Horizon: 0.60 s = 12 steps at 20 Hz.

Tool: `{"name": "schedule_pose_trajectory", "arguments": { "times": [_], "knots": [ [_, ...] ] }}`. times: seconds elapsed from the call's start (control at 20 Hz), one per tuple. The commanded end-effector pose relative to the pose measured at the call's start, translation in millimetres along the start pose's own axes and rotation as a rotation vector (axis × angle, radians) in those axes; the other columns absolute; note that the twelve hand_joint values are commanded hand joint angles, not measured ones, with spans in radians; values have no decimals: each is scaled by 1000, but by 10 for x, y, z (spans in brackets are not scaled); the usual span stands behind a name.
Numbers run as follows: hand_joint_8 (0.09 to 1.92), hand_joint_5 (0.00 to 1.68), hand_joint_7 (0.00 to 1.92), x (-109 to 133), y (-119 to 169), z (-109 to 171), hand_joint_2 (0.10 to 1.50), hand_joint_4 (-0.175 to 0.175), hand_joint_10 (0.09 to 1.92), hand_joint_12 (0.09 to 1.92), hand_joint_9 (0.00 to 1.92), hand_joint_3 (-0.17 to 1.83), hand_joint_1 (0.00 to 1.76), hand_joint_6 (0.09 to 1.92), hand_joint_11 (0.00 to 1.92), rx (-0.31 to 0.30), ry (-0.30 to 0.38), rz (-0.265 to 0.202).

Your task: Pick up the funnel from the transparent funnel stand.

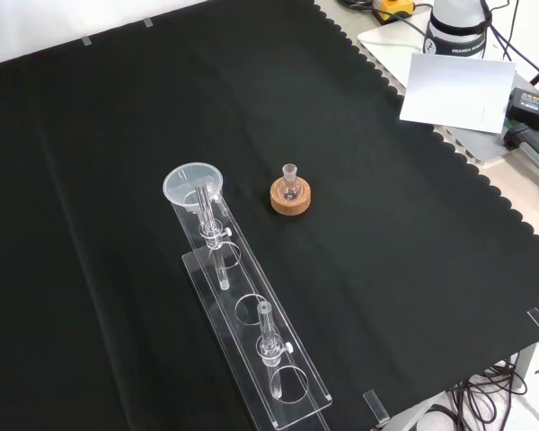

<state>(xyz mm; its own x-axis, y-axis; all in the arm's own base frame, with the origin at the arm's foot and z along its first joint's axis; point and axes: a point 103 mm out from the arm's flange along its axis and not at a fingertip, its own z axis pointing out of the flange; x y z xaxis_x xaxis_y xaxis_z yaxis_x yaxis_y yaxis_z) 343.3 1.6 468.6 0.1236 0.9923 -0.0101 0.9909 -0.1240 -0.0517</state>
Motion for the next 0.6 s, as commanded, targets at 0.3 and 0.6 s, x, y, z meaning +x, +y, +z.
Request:
{"name": "schedule_pose_trajectory", "arguments": {
  "times": [0.3,0.6],
  "knots": [
    [320,170,12,561,979,344,1132,27,627,1375,129,312,52,87,75,72,-3,-60],
    [439,224,69,928,1323,535,1072,25,679,1383,188,267,218,87,110,109,-33,-111]
  ]
}}
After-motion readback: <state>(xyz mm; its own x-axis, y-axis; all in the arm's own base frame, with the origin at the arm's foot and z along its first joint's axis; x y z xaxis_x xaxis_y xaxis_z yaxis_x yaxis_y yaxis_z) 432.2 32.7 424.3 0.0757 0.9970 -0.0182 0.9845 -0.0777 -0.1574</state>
